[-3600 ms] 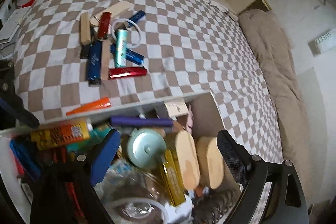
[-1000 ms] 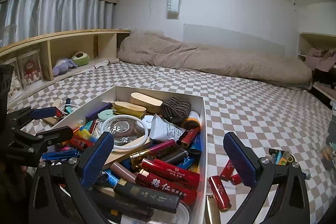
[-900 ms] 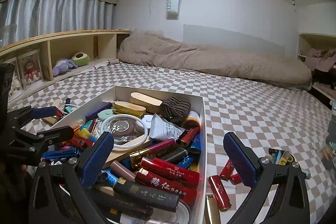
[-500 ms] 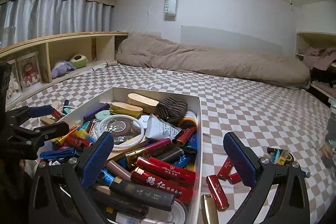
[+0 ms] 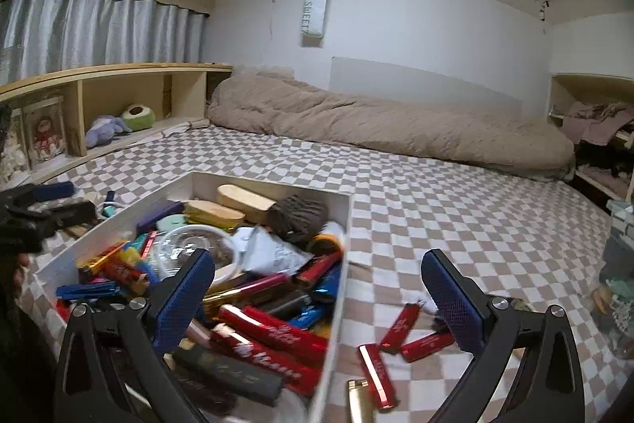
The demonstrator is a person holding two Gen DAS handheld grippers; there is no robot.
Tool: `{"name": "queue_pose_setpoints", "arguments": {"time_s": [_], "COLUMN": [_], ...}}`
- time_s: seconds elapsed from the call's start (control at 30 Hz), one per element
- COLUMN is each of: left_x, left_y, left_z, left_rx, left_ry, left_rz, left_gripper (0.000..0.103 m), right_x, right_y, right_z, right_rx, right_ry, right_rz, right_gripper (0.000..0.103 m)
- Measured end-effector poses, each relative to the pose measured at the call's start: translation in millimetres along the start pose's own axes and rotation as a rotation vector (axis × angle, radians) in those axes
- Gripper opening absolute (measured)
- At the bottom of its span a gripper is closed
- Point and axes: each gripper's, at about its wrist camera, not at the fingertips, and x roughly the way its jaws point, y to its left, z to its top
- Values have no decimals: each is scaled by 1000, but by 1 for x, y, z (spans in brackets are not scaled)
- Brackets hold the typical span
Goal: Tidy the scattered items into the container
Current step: 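Move both tools back from the box toward the remaining lighter piles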
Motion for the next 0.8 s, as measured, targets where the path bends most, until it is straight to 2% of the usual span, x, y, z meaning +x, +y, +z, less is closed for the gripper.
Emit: {"name": "queue_pose_setpoints", "arguments": {"time_s": [0.2,0.37,0.5,0.8], "left_x": [-5,-3,-2,9], "left_y": [27,49,64,103], "left_z": [8,7,8,5], "left_rx": [-27,-67,-45,-53], "left_ry": [-36,-22,-6,77], "left_rz": [82,114,157,160], "left_gripper": [103,103,103,103], "right_x": [3,6,12,34], "right_y": [-30,-48,-59,-85], "right_z": [1,2,0,-7], "right_rx": [52,70,65,48], "right_ry": [-6,-5,5,72], "right_rz": [-46,-90,-120,-157], "right_gripper": [103,103,103,103]}}
